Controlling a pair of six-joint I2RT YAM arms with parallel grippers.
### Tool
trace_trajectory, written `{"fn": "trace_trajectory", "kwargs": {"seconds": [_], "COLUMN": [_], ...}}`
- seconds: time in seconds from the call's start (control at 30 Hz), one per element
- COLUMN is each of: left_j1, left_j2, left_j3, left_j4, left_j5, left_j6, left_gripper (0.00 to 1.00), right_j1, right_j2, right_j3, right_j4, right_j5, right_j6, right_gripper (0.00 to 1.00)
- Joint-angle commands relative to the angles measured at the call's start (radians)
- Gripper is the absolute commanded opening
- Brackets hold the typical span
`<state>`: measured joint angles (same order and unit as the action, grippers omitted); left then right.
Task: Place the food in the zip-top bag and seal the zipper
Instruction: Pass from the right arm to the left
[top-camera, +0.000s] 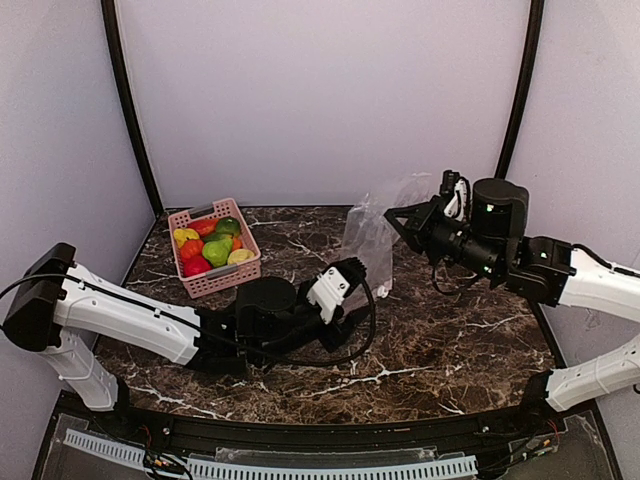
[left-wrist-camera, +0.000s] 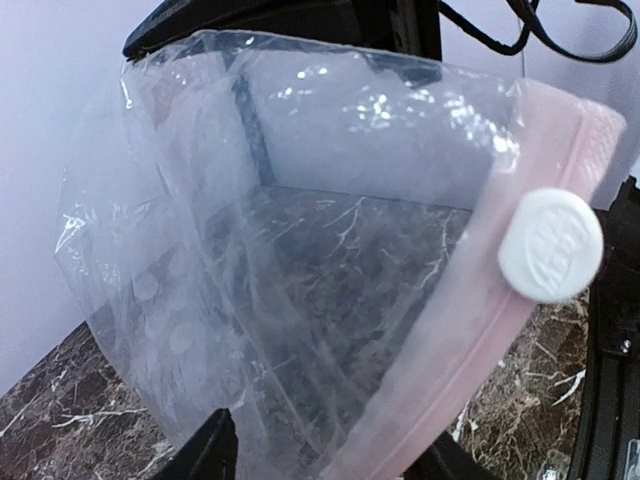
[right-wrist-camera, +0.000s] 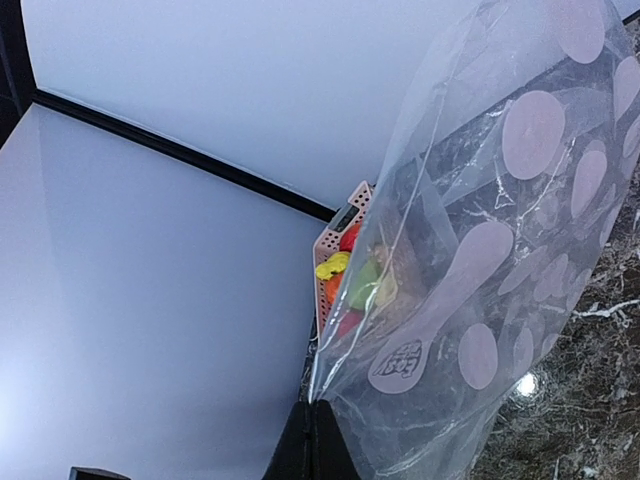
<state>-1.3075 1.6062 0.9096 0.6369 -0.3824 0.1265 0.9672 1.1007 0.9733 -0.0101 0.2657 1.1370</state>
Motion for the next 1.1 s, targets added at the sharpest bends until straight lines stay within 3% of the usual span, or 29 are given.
{"fn": "trace_trajectory", "kwargs": {"seconds": [0.0,0.4,0.53,0.63,0.7,0.77,0.93,1.07], "left_j1": [-0.007,-0.007,-0.007,-0.002,0.021,0.067,0.149,0.198], "left_j2": [0.006,-0.005,-0.041,-0.066,-0.092,-0.119,-0.140,-0.142], "left_j3": [0.045,0.074,0.096,0.125,0.153,0.192,0.323,0.376], "left_j4": [-0.020,-0.081,-0.191,-0.310,-0.424,-0.551,-0.880,-1.016], "left_j5": [-0.066,-0.090,-0.034,0.022,0.103,0.243,0.534,0.724], "left_j6": [-0.019,-0.036,-0.061,-0.079,-0.108,-0.151,-0.157,-0.135], "left_gripper": [0.48,0.09,0.01,0.01,0.01,0.01,0.01,0.01], "right_j1": [0.011,0.011,0.011,0.011,0.011,0.010,0.008,0.008], "right_j2": [-0.019,-0.029,-0.039,-0.061,-0.081,-0.106,-0.181,-0.221], "right_j3": [-0.022,-0.043,-0.053,-0.062,-0.055,-0.039,-0.002,0.026], "right_j4": [0.022,-0.023,-0.065,-0.088,-0.116,-0.170,-0.289,-0.351], "right_j5": [0.026,0.076,0.104,0.113,0.113,0.118,0.091,-0.018], "right_j6": [0.007,0.001,-0.022,-0.081,-0.150,-0.217,-0.394,-0.549], "right_gripper": [0.00,0.00,0.00,0.00,0.08,0.23,0.77,0.90]}}
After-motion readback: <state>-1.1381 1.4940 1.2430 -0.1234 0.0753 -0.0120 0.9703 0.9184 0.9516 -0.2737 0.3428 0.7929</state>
